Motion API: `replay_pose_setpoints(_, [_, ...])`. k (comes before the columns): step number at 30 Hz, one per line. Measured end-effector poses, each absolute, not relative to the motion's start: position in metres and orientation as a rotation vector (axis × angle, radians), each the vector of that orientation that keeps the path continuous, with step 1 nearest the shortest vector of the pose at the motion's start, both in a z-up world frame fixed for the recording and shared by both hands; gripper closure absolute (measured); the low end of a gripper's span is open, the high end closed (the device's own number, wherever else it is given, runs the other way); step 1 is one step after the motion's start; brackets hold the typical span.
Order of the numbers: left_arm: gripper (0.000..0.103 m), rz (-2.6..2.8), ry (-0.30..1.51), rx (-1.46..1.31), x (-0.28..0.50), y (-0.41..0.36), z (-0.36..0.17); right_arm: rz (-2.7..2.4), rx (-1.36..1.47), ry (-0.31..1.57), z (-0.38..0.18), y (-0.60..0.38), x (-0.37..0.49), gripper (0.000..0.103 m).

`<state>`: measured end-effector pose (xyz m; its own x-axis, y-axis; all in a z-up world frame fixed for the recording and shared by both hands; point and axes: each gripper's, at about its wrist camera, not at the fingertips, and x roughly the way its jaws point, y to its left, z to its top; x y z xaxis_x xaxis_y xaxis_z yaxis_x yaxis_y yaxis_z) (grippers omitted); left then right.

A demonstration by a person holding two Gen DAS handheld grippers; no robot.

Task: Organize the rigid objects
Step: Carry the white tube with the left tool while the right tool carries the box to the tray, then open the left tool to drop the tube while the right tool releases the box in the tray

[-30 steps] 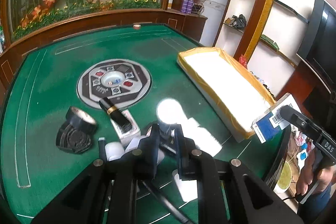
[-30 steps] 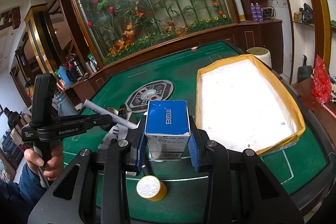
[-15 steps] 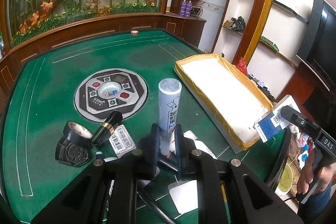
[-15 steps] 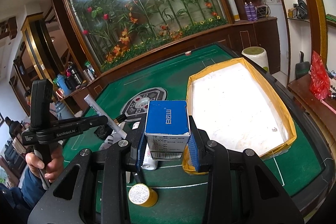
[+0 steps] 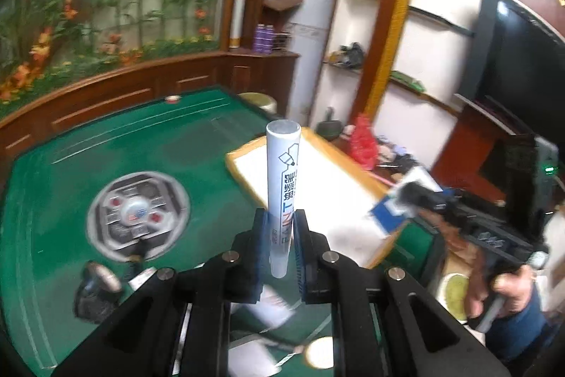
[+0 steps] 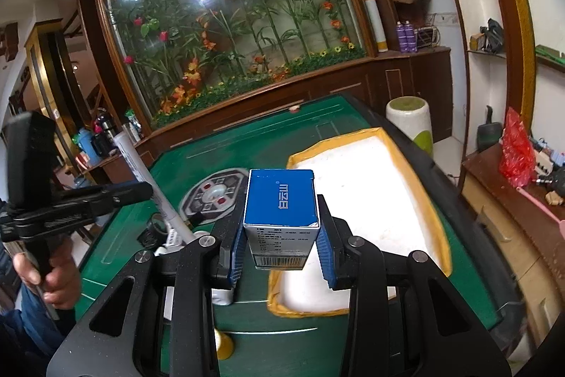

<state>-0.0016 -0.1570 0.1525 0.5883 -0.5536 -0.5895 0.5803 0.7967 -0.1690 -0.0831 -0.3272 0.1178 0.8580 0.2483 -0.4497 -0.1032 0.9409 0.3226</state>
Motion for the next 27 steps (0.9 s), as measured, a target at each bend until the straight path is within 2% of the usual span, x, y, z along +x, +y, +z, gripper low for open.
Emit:
replay_pose_setpoints(10, [0.090,-0.747,0.816,-0.018,0.044,-0.220,0.116,0.149,0.285,0.639,0.105,-0.354,-0.027,0.069])
replay_pose_setpoints(17, [0.090,-0.663,0.921,-0.026,0.089,-0.239,0.081,0.142,0.278,0.756,0.085,-0.369,0.018,0.069])
replay_pose_setpoints(27, [0.089,-0.597,0.984,-0.015,0.136,-0.256,0.067,0.146,0.282,0.890,0.062,-0.371,0.089,0.069])
